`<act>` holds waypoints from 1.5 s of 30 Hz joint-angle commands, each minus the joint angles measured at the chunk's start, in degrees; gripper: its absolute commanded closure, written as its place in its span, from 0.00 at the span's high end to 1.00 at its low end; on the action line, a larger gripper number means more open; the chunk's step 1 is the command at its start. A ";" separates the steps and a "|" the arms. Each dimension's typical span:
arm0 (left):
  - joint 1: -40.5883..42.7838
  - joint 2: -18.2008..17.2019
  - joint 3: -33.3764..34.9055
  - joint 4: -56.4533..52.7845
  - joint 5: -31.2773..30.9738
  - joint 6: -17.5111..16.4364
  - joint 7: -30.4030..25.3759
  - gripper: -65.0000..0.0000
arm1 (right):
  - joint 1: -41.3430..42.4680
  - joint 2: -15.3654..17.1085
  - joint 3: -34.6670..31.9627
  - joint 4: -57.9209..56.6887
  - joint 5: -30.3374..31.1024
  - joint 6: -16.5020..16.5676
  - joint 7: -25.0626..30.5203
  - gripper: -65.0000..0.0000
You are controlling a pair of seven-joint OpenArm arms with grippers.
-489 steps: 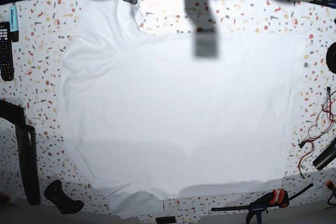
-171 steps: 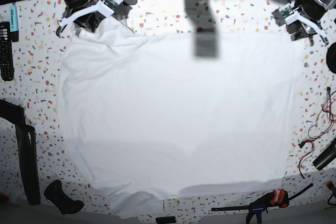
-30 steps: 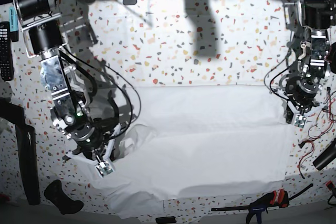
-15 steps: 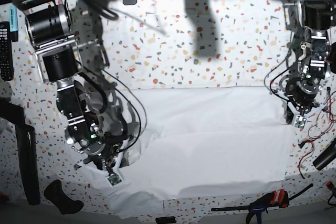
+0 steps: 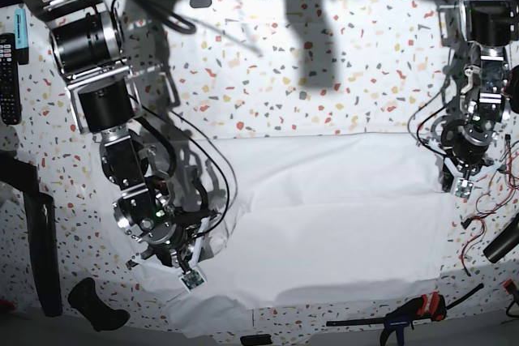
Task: Fold the T-shirt properly
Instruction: 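Lift the collar edge and carry it over toward the hem with both grippers, then open both grippers to release the folded edge onto the shirt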
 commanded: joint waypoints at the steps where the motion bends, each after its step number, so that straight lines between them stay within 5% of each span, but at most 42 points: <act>1: -1.27 -0.85 -0.31 0.92 -0.26 0.48 -1.29 0.00 | 2.10 0.17 0.35 0.87 -0.20 -0.68 1.60 0.00; 5: -1.27 -0.85 -0.31 0.92 -0.26 0.48 -1.29 0.00 | 2.10 0.20 0.35 0.87 -0.42 -0.68 2.10 0.04; 12: -1.27 -0.85 -0.31 0.92 -0.26 0.48 -1.29 0.00 | 2.08 0.17 0.35 0.87 -4.63 -0.70 5.62 0.57; 35: -1.31 -0.87 -0.31 0.92 -0.24 0.50 -2.16 0.00 | 2.05 0.48 0.42 0.87 2.05 -0.68 2.36 0.58; 36: -1.31 -0.87 -0.31 0.92 -0.24 0.52 -2.16 0.02 | 2.03 0.50 0.42 0.87 2.05 -0.68 1.55 0.58; 40: -1.36 -0.85 -0.31 0.92 -0.26 3.78 -2.16 0.37 | 1.55 0.50 0.42 0.87 2.10 -0.68 0.63 0.58; 45: -1.62 -1.22 -0.31 0.92 -0.24 8.66 -1.92 0.41 | 0.46 0.52 0.42 0.87 3.69 -0.68 -0.66 0.58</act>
